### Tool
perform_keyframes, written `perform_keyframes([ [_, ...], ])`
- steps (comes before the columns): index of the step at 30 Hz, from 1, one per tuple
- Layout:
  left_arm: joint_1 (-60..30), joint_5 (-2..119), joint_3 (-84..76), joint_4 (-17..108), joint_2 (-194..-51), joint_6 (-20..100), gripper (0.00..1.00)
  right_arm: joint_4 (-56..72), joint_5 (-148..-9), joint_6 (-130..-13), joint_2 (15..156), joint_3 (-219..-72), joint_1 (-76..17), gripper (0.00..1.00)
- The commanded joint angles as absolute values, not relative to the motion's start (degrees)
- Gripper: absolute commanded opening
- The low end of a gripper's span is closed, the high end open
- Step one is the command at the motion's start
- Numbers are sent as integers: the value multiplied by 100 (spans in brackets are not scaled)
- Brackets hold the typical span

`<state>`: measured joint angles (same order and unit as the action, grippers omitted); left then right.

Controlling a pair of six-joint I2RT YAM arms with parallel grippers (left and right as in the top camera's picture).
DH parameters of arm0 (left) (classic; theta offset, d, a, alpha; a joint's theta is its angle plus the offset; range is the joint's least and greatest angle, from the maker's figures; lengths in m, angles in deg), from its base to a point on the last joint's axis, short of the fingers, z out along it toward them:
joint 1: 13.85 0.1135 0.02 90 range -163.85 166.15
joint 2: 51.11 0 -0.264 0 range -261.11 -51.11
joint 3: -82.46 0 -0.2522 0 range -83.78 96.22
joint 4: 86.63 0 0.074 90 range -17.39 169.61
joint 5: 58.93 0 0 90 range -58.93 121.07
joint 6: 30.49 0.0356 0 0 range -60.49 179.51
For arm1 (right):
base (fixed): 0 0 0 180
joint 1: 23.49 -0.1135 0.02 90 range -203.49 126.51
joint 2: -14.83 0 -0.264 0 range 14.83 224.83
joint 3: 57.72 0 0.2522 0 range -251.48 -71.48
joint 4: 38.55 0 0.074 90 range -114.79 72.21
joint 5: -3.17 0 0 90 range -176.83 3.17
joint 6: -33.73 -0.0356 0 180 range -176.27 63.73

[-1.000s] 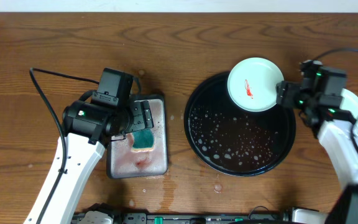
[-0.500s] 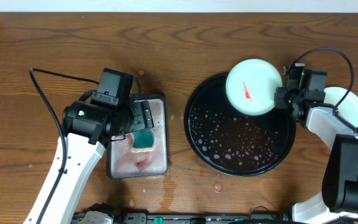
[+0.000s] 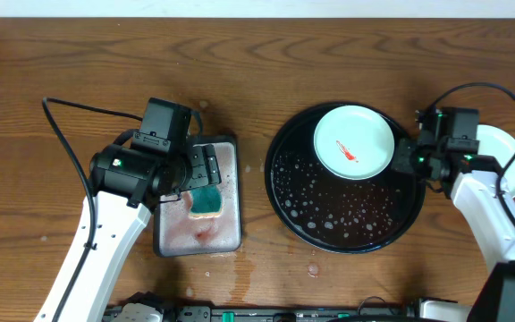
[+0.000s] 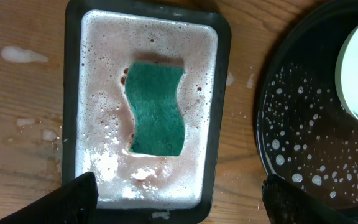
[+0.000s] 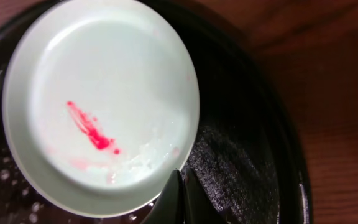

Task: Clean dirty plates on tray and stack at the side
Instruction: 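Move the right gripper back and grip the rim of the remaining pale green plate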

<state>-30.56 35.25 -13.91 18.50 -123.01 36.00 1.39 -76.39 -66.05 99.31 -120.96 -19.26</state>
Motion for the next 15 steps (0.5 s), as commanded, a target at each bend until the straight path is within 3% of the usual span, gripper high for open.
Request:
perform_keyframes([
  [1,-3036,3514,-1277,1837,-12303,3657,85,-347,-8120,-6385,10266,-11960,-2016,12],
  [2,-3036,3514,-1277,1837,-12303,3657,85,-609,-8065,-5936,10399,-11947,-2016,24],
  [4,-3036,3514,-1277,1837,-12301,3657,85,-1031,-7917,-5384,10659,-11947,-2016,35],
  [11,-3036,3514,-1277,1837,-12303,3655,85,-1990,-6479,-5152,11531,-11947,-2018,40],
  [13,-3036,3514,-1277,1837,-12303,3655,85,-1995,-6660,-5401,11697,-11947,-2016,30],
  [15,-3036,3514,-1277,1837,-12303,3655,85,-1984,-7097,-5786,11805,-11947,-2016,26],
])
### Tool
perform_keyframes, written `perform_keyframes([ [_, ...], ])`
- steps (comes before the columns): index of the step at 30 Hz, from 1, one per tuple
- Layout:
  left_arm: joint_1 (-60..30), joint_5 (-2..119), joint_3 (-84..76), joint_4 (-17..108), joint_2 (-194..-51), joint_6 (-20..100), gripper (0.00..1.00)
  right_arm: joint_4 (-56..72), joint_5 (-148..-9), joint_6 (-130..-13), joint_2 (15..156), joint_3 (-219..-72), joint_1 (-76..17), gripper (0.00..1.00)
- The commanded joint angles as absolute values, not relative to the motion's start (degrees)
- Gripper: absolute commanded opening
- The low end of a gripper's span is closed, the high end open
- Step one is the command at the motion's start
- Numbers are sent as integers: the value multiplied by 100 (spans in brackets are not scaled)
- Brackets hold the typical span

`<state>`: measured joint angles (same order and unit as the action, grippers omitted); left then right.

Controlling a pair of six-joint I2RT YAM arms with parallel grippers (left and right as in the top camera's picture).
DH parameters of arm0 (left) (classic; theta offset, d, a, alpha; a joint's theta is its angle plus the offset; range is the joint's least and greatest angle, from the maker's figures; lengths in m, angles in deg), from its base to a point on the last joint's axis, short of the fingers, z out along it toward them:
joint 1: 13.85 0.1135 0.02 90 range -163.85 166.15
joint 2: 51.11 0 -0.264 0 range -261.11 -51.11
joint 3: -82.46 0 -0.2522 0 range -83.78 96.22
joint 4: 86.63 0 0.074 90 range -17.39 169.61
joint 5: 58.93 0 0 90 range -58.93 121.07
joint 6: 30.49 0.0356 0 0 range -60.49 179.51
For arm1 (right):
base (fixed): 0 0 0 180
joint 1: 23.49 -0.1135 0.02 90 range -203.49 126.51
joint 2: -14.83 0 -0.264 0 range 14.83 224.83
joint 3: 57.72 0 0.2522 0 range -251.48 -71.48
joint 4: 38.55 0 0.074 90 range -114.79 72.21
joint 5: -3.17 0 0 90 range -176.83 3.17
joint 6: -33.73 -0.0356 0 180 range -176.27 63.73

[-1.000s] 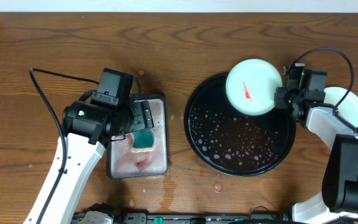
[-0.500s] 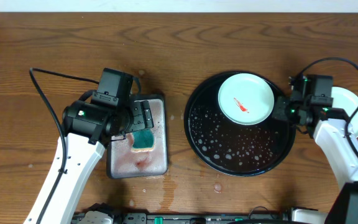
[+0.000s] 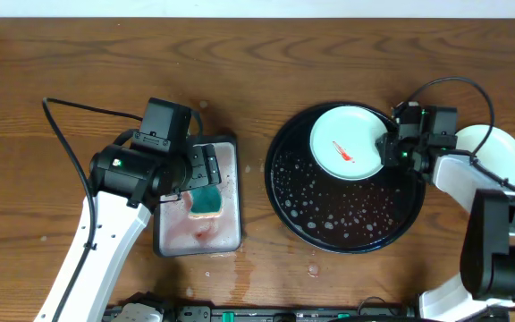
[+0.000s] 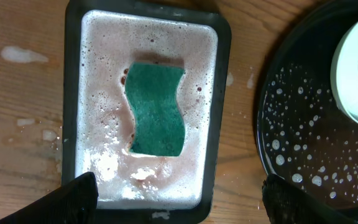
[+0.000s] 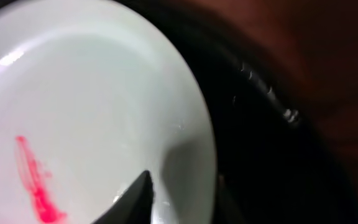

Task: Clean dirty plates on tray and stack at the side
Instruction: 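Move the right gripper back and grip the rim of the remaining pale green plate, then grasp the green sponge in the soapy tray with the left gripper and lift it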

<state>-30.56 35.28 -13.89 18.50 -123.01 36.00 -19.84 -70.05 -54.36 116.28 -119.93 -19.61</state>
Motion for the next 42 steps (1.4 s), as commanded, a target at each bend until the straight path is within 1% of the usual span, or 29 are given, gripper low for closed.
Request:
perform_keyframes([
  [1,-3036,3514,-1277,1837,-12303,3655,85,-1944,-7268,-5906,11813,-11947,-2009,24],
  [3,-3036,3514,-1277,1837,-12303,3655,85,-1877,-7333,-6015,11781,-11947,-2005,17],
  [5,-3036,3514,-1277,1837,-12301,3655,85,-1783,-7215,-6173,11691,-11947,-2007,5],
  [6,-3036,3514,-1277,1837,-12303,3655,85,-1717,-7082,-6251,11623,-11947,-2009,1],
  [9,-3036,3514,-1277,1837,-12303,3655,85,-1380,-6734,-6804,11343,-11947,-2024,1],
  [12,-3036,3514,-1277,1837,-12303,3655,85,-646,-6710,-7947,10978,-11947,-2079,1],
  [16,-3036,3517,-1277,1837,-12301,3653,85,587,-7093,-9442,10563,-11947,-2223,1],
  [19,-3036,3517,-1277,1798,-12301,3655,85,1065,-7220,-9777,10417,-11947,-2337,1],
  [20,-3036,3517,-1277,1697,-12303,3655,85,1142,-7220,-9810,10388,-11947,-2370,9],
  [21,-3036,3519,-1277,1617,-12303,3629,85,1170,-7228,-9801,10360,-11947,-2398,21],
  [22,-3036,3519,-1277,1612,-12301,3635,85,1168,-7311,-9766,10336,-11947,-2418,25],
  [24,-3036,3517,-1304,1593,-12303,3637,85,976,-7456,-9410,10277,-11947,-2424,27],
  [26,-3036,3517,-1373,1593,-12305,3635,85,630,-7392,-8428,10187,-11969,-2424,25],
  [28,-3036,3514,-1507,1628,-12336,3635,85,381,-7325,-7136,10069,-12004,-2424,26],
  [30,-3036,3514,-1653,1708,-12401,3631,85,254,-7329,-6326,10012,-12006,-2422,32],
  [33,-3036,3512,-1922,1960,-12567,3572,85,82,-7325,-5447,10080,-12002,-2427,36],
  [34,-3036,3512,-2009,2054,-12628,3506,85,18,-7325,-5222,10159,-12000,-2431,36],
  [38,-3036,3490,-2189,2301,-12919,3393,85,-323,-7119,-4966,10626,-12000,-2433,33],
  [41,-3036,3302,-2206,2382,-13179,3395,85,-668,-6894,-4870,11066,-12002,-2433,28],
  [42,-3036,3224,-2206,2386,-13278,3395,85,-755,-6920,-4870,11175,-12002,-2433,24],
])
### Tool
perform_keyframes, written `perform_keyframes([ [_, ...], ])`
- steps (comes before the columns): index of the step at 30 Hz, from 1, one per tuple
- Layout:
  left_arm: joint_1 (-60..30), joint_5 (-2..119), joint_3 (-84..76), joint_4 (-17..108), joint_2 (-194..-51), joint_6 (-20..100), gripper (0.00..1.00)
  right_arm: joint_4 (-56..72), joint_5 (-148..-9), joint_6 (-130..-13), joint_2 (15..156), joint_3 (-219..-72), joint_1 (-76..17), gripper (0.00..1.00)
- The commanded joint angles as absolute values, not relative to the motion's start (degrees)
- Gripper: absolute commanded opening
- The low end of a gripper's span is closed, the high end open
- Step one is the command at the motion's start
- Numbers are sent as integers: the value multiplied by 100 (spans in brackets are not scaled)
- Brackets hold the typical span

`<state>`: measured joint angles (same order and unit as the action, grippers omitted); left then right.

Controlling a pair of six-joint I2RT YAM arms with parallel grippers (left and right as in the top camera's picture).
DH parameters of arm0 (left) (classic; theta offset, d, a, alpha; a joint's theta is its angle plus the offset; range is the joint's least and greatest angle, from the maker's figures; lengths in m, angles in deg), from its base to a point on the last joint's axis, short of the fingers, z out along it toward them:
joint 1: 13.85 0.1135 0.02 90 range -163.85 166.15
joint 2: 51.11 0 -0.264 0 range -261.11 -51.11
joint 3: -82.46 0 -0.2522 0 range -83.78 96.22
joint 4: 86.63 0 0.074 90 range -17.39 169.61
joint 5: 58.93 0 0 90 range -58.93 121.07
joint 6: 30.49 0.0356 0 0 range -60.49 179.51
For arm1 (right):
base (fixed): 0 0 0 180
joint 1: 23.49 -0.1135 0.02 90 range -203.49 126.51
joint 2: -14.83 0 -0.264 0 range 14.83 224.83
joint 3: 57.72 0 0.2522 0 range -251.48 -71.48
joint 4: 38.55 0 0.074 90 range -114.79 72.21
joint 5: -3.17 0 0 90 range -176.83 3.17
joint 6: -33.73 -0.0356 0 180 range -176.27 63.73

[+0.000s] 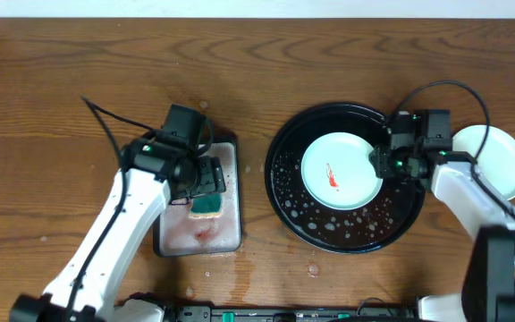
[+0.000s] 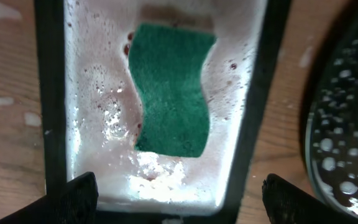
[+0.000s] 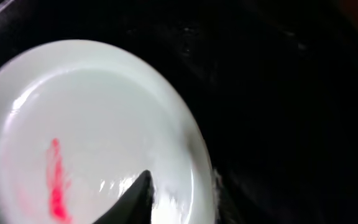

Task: Clean dirty plates on tray and stack at the side
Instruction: 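Grasp the green sponge in the soapy tray with the left gripper and lift it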

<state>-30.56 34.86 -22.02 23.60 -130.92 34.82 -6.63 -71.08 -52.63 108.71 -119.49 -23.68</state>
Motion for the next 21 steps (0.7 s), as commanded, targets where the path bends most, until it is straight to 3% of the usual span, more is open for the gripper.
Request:
perform_keyframes([
  [1,-3036,3158,-2206,2388,-13380,3397,85,-816,-6994,-4879,11249,-12002,-2427,19],
  [3,-3036,3149,-2206,2421,-13601,3397,85,-860,-7126,-4968,11311,-12002,-2422,10],
  [6,-3036,3154,-2206,2423,-13905,3397,85,-845,-7362,-5139,11252,-12002,-2422,11],
  [8,-3036,3173,-2206,2423,-14071,3397,84,-830,-7386,-5154,11193,-12002,-2422,2],
  [9,-3036,3171,-2206,2425,-14128,3397,84,-806,-7325,-5152,11158,-12002,-2424,4],
  [11,-3036,3171,-2206,2447,-14176,3399,81,-757,-7123,-5147,11011,-12002,-2424,24],
  [12,-3036,3169,-2206,2476,-14176,3425,81,-747,-7053,-5141,10900,-12004,-2422,27],
  [15,-3036,3143,-2211,2631,-14167,3443,81,-790,-7036,-5021,10473,-12010,-2416,28],
  [21,-3036,3145,-2820,3555,-14180,3498,81,-751,-7408,-4975,10091,-12008,-2411,37],
])
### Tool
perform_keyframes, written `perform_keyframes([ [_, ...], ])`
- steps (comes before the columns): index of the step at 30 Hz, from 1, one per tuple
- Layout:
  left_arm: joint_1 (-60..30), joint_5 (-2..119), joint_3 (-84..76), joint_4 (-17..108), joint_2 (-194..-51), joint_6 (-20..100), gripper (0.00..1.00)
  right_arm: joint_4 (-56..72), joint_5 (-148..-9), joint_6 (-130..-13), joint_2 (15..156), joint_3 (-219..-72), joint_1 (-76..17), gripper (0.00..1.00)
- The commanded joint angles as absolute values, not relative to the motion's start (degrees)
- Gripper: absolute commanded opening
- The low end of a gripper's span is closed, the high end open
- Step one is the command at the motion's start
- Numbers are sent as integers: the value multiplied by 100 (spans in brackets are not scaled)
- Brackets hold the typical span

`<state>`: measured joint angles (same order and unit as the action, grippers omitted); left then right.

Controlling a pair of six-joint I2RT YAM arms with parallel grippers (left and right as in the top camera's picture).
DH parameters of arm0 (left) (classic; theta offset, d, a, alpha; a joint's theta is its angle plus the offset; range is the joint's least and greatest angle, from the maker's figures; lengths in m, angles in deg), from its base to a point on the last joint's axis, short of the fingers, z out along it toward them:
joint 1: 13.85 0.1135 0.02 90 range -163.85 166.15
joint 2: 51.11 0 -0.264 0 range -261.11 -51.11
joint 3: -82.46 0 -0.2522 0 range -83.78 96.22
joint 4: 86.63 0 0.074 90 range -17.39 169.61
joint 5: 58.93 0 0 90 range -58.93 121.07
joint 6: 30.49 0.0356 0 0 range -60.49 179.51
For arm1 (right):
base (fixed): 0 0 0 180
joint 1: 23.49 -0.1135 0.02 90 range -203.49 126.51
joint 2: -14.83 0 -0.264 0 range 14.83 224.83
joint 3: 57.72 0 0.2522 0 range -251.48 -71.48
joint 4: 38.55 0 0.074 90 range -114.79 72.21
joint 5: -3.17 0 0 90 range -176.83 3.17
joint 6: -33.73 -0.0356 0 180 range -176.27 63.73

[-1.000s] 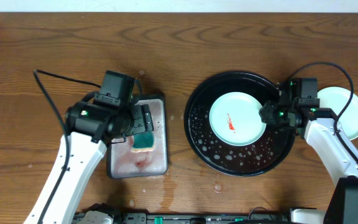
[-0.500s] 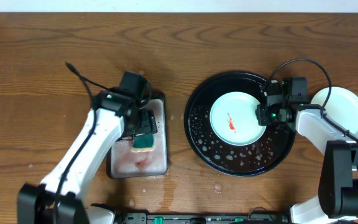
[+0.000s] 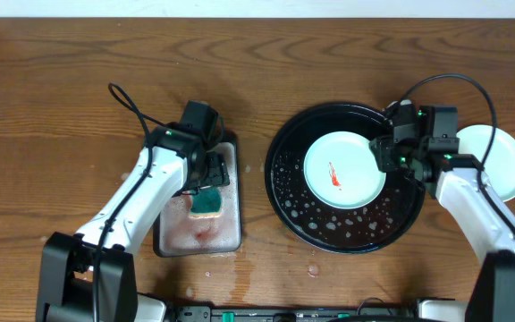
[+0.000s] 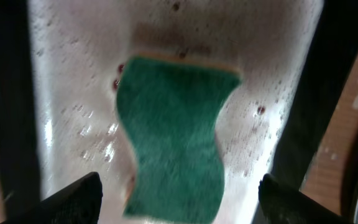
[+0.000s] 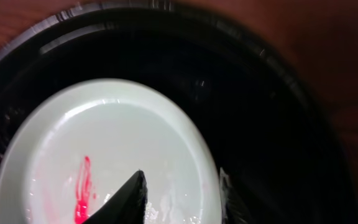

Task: Clean dirty plates on tray and stack at the side
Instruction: 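Grasp the green sponge in the soapy tray with the left gripper and lift it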

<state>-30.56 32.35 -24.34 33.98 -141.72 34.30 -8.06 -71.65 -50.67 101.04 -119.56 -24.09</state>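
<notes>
A white plate (image 3: 344, 172) with a red smear (image 5: 82, 196) lies in the middle of the round black tray (image 3: 329, 237). My right gripper (image 3: 384, 156) is shut on the plate's right rim. In the right wrist view one finger (image 5: 129, 199) lies over the plate (image 5: 104, 143) and the other outside its rim. A green sponge (image 4: 173, 137) lies in foamy water in the rectangular soap tray (image 3: 173, 241). My left gripper (image 4: 179, 205) hangs low over it, open, with a finger (image 4: 73, 199) on either side of the sponge (image 3: 206, 204).
A clean white plate (image 3: 494, 161) sits on the wooden table to the right of the black tray, behind my right arm. Water drops dot the tray's lower left (image 3: 316, 201). Foam spots lie on the wood (image 3: 313, 270) in front.
My left gripper has come down closer to the sponge, still open. My right gripper keeps its hold on the plate's rim, and the plate sits nearly where it was.
First the dirty plate lay at the tray's far side, my right gripper shut beside its rim, my left open high above the sponge. Then the right fingers straddled the rim. Later the plate was in the tray's middle, and the left gripper stood lower over the sponge.
</notes>
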Motion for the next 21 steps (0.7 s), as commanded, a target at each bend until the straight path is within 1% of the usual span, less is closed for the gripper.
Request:
perform_keyframes([
  [1,-3036,3145,-2976,3695,-14180,3447,81,-720,-7510,-4975,10154,-12006,-2413,38],
  [5,-3036,3149,-3489,4117,-14183,3281,80,-782,-7534,-4977,10519,-12004,-2413,46],
  [6,-3036,3154,-3588,4209,-14183,3257,78,-825,-7545,-4970,10626,-12004,-2413,46],
  [7,-3036,3206,-3673,4303,-14183,3259,73,-854,-7574,-4890,10736,-12004,-2409,46],
  [9,-3036,3305,-3806,4489,-14183,3266,60,-904,-7626,-4844,10941,-12004,-2381,47],
  [10,-3036,3353,-3859,4574,-14183,3264,51,-921,-7602,-4846,11048,-12004,-2368,46],
  [11,-3036,3366,-3878,4591,-14183,3264,40,-921,-7582,-4846,11112,-12004,-2370,47],
  [12,-3036,3364,-3889,4593,-14183,3266,31,-919,-7585,-4846,11186,-12004,-2370,46],
  [13,-3036,3361,-3891,4591,-14183,3268,26,-919,-7582,-4846,11254,-12004,-2370,46],
  [14,-3036,3361,-3894,4589,-14183,3270,19,-917,-7580,-4848,11311,-12004,-2370,46],
  [15,-3036,3361,-3894,4585,-14183,3307,8,-910,-7578,-4848,11359,-12004,-2372,44],
  [17,-3036,3361,-3894,4585,-14183,3406,7,-865,-7554,-4850,11437,-12004,-2376,38],
  [18,-3036,3361,-3894,4580,-14183,3421,8,-816,-7521,-4855,11464,-12004,-2376,32],
  [21,-3036,3361,-3874,4515,-14169,3491,7,-570,-7408,-5241,11481,-12004,-2374,3],
])
